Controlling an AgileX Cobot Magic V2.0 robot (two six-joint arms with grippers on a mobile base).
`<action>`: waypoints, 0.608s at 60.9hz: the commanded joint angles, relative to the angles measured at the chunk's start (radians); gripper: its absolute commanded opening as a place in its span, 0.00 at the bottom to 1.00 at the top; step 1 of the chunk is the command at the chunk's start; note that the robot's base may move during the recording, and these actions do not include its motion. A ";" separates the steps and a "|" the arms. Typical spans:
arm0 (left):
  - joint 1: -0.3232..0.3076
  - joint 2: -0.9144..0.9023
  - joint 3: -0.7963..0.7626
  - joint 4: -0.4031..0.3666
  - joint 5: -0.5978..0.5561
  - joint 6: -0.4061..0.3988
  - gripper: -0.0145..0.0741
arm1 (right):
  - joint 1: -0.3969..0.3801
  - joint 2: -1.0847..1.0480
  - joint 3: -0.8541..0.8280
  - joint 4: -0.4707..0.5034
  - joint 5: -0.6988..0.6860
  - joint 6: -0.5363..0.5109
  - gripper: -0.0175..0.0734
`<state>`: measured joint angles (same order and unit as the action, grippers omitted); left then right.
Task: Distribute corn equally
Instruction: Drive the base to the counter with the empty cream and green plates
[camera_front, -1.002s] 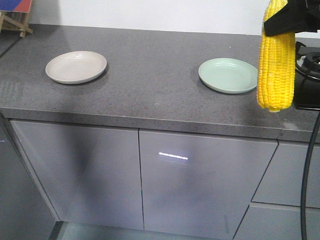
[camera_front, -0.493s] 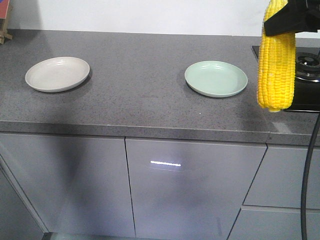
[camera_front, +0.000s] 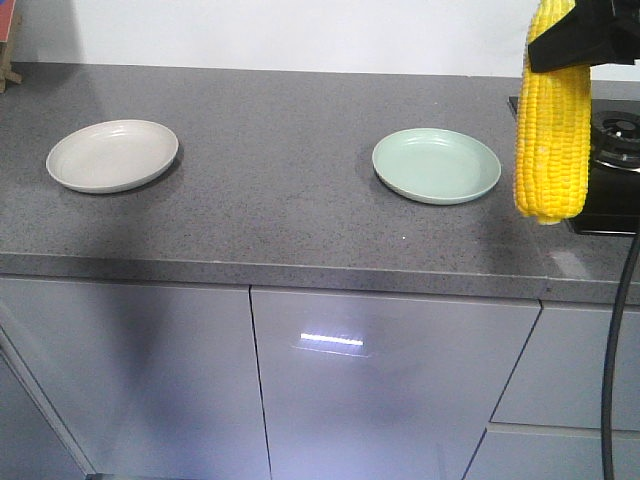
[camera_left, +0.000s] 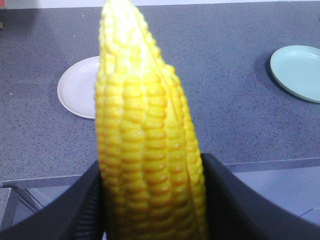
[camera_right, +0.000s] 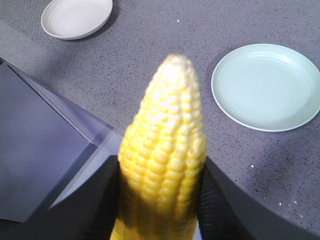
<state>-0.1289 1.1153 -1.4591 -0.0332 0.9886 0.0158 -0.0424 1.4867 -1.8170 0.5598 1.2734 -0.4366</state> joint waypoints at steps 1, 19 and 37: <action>0.001 -0.015 -0.020 -0.007 -0.067 -0.009 0.23 | -0.004 -0.035 -0.025 0.028 0.001 -0.007 0.40; 0.001 -0.015 -0.020 -0.007 -0.067 -0.009 0.23 | -0.004 -0.035 -0.025 0.028 0.001 -0.007 0.40; 0.001 -0.015 -0.020 -0.007 -0.065 -0.009 0.23 | -0.004 -0.035 -0.025 0.028 0.001 -0.007 0.40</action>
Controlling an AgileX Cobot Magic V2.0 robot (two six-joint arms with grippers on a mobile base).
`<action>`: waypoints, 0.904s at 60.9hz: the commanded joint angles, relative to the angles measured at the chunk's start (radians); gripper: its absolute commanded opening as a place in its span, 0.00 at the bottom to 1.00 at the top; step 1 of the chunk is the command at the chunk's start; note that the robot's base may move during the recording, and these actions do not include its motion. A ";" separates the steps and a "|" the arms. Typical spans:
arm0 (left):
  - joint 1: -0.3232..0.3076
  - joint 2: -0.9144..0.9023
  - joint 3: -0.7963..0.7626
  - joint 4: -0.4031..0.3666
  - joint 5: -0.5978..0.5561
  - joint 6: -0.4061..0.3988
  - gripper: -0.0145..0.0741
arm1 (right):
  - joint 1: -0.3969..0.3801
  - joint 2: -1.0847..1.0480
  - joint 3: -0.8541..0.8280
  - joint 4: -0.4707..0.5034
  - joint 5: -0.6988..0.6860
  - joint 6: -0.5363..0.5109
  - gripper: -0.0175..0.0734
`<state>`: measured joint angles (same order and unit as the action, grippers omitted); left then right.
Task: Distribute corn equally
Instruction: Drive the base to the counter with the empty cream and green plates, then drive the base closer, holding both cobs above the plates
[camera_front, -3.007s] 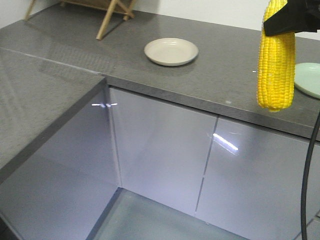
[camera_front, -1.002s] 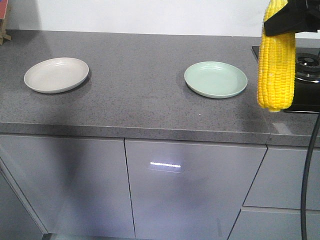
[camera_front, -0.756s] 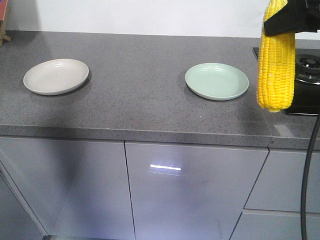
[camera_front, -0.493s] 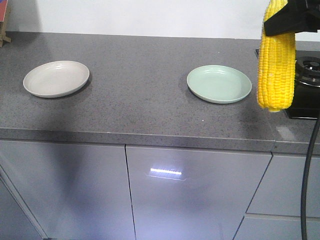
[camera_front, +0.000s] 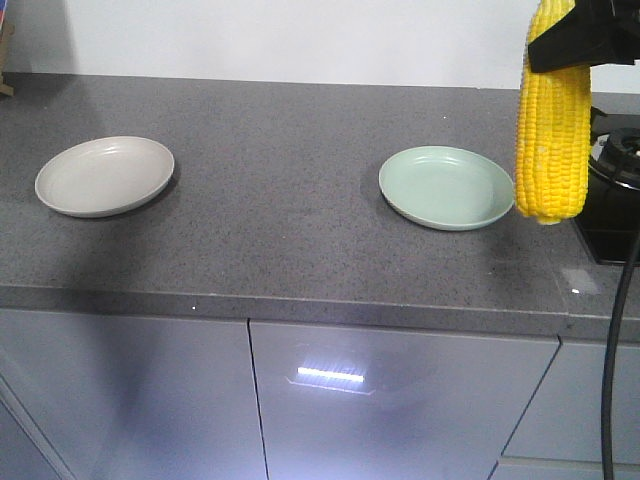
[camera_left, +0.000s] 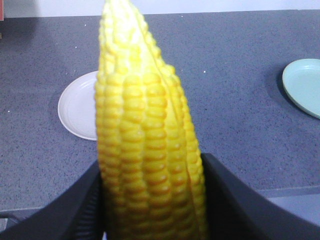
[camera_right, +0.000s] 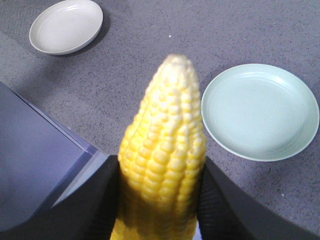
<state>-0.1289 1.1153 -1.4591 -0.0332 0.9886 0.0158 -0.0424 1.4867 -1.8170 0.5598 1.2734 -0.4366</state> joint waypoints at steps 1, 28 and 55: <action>0.001 -0.015 -0.020 -0.007 -0.065 -0.009 0.23 | -0.004 -0.035 -0.025 0.028 0.001 -0.007 0.40; 0.001 -0.015 -0.020 -0.007 -0.065 -0.009 0.23 | -0.004 -0.035 -0.025 0.028 0.001 -0.007 0.40; 0.001 -0.015 -0.020 -0.007 -0.065 -0.009 0.23 | -0.004 -0.035 -0.025 0.028 0.001 -0.007 0.40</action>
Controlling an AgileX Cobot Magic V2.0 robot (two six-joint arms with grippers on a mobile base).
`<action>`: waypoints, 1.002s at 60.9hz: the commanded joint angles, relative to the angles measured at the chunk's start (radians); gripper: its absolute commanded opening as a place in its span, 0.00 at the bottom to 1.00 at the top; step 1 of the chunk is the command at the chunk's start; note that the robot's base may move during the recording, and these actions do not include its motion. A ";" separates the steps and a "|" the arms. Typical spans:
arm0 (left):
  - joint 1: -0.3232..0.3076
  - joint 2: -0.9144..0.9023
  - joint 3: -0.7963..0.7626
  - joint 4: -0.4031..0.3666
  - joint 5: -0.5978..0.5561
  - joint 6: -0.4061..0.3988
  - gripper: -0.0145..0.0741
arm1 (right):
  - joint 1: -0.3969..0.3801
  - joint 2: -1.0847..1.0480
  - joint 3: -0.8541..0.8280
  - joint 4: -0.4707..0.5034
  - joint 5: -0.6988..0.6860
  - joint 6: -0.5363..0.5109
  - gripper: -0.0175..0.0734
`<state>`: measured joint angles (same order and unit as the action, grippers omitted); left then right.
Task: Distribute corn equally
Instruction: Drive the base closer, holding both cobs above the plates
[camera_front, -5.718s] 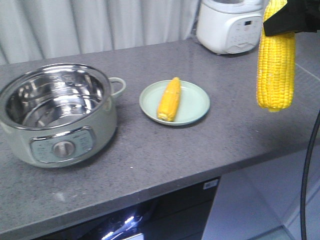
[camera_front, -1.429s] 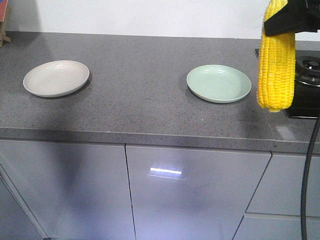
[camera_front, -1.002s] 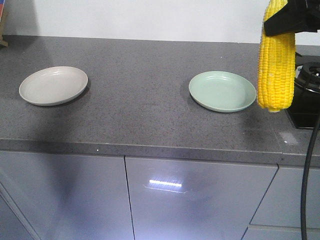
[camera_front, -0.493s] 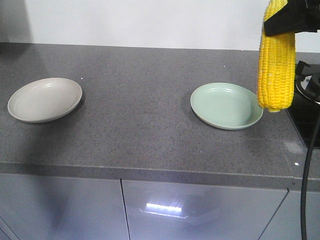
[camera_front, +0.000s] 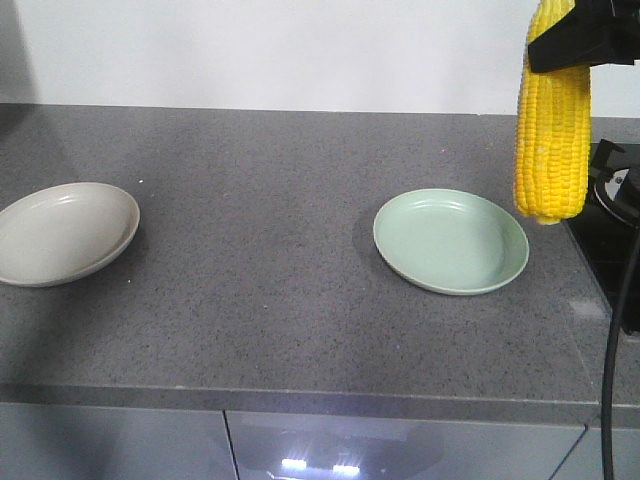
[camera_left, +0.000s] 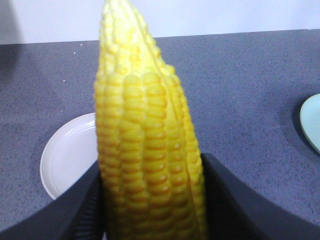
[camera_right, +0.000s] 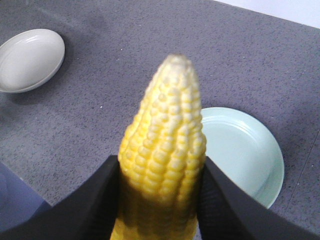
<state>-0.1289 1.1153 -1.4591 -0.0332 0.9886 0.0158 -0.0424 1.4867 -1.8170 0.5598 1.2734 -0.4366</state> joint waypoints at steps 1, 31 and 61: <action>0.001 -0.015 -0.020 -0.007 -0.065 -0.009 0.23 | -0.004 -0.035 -0.025 0.028 0.001 -0.007 0.40; 0.001 -0.015 -0.020 -0.007 -0.065 -0.009 0.23 | -0.004 -0.035 -0.025 0.028 0.001 -0.007 0.40; 0.001 -0.015 -0.020 -0.007 -0.065 -0.009 0.23 | -0.004 -0.035 -0.025 0.028 0.001 -0.007 0.40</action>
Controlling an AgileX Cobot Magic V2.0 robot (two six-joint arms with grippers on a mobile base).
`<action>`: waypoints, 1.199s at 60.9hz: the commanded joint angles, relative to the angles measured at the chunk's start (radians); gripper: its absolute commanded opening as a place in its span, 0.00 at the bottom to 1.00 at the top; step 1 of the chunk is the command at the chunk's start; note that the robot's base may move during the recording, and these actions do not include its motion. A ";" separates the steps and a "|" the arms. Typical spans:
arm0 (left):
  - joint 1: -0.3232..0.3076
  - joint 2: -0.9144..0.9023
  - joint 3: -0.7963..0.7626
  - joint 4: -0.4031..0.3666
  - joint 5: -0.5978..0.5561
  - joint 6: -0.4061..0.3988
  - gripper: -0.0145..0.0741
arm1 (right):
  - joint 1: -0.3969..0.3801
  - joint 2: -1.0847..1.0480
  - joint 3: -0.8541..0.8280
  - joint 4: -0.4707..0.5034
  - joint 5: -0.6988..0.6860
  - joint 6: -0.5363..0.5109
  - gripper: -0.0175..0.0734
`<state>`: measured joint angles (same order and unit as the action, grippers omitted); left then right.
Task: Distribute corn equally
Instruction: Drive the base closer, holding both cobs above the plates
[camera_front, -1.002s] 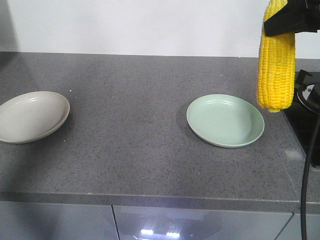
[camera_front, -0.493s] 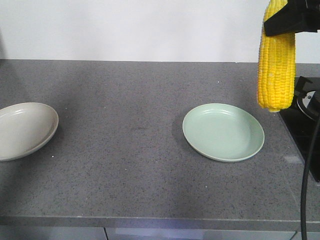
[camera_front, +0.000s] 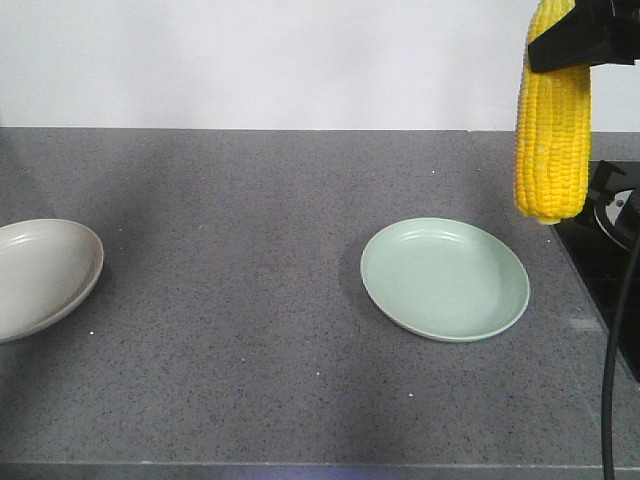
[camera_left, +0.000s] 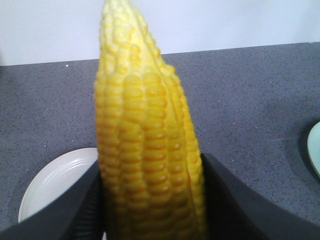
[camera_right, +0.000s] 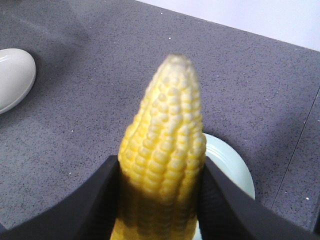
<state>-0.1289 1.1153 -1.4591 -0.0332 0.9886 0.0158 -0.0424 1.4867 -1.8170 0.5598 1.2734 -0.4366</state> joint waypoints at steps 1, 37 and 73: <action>0.001 -0.015 -0.020 -0.007 -0.065 -0.009 0.23 | -0.004 -0.035 -0.025 0.028 0.001 -0.007 0.40; 0.001 -0.015 -0.020 -0.007 -0.065 -0.009 0.23 | -0.004 -0.035 -0.025 0.028 0.001 -0.007 0.40; 0.001 -0.015 -0.020 -0.007 -0.065 -0.009 0.23 | -0.004 -0.035 -0.025 0.028 0.001 -0.007 0.40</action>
<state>-0.1289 1.1153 -1.4591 -0.0332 0.9886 0.0158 -0.0424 1.4867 -1.8170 0.5598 1.2734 -0.4366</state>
